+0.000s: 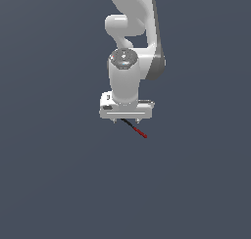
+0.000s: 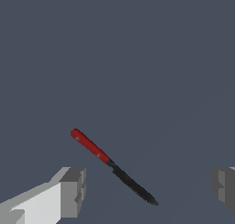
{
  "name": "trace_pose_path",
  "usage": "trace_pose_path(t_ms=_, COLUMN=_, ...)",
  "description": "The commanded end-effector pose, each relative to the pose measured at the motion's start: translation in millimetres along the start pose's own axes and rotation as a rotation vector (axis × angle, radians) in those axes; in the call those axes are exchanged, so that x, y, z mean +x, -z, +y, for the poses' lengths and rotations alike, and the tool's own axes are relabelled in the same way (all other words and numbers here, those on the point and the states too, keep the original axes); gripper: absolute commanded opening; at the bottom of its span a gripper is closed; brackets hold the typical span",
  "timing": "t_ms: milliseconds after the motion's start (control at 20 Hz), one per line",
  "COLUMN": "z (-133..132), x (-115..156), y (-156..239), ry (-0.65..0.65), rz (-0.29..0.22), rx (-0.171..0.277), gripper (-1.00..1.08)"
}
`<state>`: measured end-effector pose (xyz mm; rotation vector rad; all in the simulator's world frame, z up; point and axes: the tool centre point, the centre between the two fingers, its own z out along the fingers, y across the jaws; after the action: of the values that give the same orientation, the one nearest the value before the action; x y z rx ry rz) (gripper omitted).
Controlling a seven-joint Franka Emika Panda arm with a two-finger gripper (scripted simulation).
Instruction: Pick up the object and move it to a goal position.
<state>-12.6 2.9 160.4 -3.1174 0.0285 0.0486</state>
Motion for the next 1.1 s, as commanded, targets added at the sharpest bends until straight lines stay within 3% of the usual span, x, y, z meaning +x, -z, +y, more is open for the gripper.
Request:
trace_pose_path(t_ms=0, z=0, x=0, y=0, ry=0.0, rz=0.0, rx=0.0, gripper=1.0)
trace_pose_path(t_ms=450, z=25, x=0, y=-1, ry=-0.028, rz=0.005, rx=0.01, gripper=1.0)
trace_pose_path(t_ms=1050, z=21, x=-4, y=-11, ry=0.047, rz=0.007, rx=0.001, gripper=1.0)
